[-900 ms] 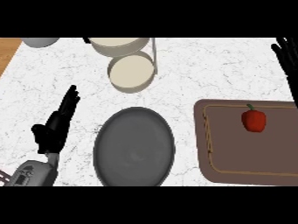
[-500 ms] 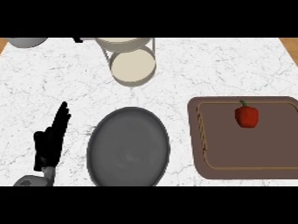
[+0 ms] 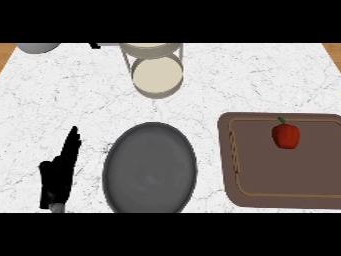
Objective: Pick the bell pepper from the tray and place it in the tiered basket
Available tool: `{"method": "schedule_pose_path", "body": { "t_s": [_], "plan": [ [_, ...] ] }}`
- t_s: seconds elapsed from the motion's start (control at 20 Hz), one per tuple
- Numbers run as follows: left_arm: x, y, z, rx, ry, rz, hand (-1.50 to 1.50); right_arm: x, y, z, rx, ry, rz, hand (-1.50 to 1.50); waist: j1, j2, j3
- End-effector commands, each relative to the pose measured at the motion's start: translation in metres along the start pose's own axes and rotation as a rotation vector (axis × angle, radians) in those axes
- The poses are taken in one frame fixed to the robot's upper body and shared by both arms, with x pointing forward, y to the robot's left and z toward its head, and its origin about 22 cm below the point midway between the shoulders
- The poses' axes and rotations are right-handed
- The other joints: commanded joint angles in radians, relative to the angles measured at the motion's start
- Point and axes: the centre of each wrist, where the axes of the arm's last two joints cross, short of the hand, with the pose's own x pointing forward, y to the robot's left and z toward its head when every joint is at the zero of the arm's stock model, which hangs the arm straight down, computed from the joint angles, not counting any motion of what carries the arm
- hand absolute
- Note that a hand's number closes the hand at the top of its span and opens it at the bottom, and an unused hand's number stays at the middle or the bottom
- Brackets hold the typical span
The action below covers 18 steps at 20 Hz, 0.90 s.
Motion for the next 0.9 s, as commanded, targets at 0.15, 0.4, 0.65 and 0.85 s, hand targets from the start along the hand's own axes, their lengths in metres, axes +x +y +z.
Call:
{"method": "schedule_pose_path", "body": {
  "t_s": [0.15,0.4,0.65,0.85],
  "plan": [
    [-0.004,-0.003,0.006,-0.002,0.049,-0.017,0.0,0.002,-0.024,0.04,0.277,0.224,0.261,-1.5,0.024,0.011,-0.01],
    [-0.005,-0.006,0.007,-0.04,0.035,-0.022,0.0,0.011,-0.031,0.036,0.414,0.268,0.584,-1.5,0.055,0.023,-0.014],
    [0.003,-0.02,0.007,-0.052,0.029,-0.021,0.0,0.043,-0.022,0.034,0.392,0.309,0.816,-1.5,0.069,0.02,-0.011],
    [0.006,-0.022,0.001,-0.065,0.019,-0.025,0.0,0.074,0.001,0.043,0.338,0.322,0.878,-1.5,0.078,0.02,-0.009]
  ]
}}
